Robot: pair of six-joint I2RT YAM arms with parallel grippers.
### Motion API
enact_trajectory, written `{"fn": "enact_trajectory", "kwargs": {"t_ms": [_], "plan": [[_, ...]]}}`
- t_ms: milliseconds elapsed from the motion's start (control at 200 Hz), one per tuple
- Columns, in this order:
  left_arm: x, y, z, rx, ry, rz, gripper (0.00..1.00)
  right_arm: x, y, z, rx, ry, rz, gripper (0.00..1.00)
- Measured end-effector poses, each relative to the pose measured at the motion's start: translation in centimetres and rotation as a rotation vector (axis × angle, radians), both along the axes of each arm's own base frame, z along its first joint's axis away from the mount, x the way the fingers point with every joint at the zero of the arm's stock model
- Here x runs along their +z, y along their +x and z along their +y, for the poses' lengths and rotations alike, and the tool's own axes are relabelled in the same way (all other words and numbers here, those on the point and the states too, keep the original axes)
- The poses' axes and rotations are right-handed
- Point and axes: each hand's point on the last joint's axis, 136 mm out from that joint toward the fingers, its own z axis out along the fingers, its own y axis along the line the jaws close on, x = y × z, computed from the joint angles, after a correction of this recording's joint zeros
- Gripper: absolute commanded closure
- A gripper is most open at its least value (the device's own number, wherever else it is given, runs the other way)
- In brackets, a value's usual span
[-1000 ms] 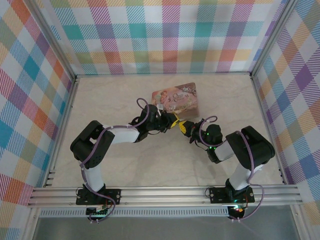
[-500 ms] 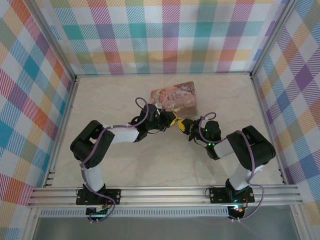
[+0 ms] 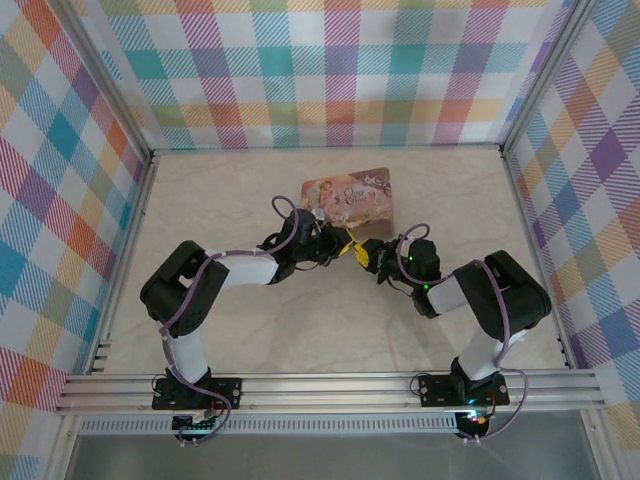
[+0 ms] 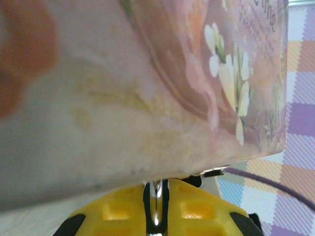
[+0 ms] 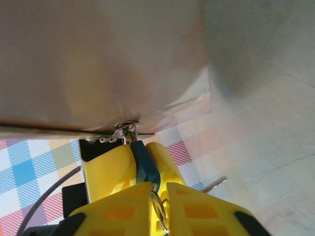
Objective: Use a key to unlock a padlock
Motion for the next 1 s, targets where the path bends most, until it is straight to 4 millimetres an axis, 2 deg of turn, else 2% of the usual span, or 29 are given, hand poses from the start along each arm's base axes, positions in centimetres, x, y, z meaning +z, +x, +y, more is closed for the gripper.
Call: {"fn": "enact_trajectory", "kwargs": {"t_ms": [115,225,330,475,810,1000], "plan": [[-0.7,-1.3,0.1,-0.04,0.06,0.027,0.98,-0.7,0.1,-0.8,-0.009,-0.043,0.016,0.75],[-0.4,-2.3,0.0,-0.075,0.104,0.025,0.97,0.3,-0.1,-1.7,-0.01,-0.086,-0.011,0.74],[0.4,-2.4,-0.1,-0.095,0.128,0.011,0.97,1.5,-0.9,-2.5,0.007,-0.153,-0.051,0.74],[1.0,-2.4,-0.1,-0.101,0.161,0.0,0.97,1.8,-2.6,-3.4,0.051,-0.284,-0.071,0.74],[0.9,-2.7,0.0,-0.115,0.203,0.009,0.96,0.8,-5.4,-5.1,0.219,-0.643,-0.136,0.71],[0.7,-2.9,0.0,-0.119,0.215,0.022,0.96,1.8,-6.4,-4.5,0.352,-0.816,-0.297,0.64]]}}
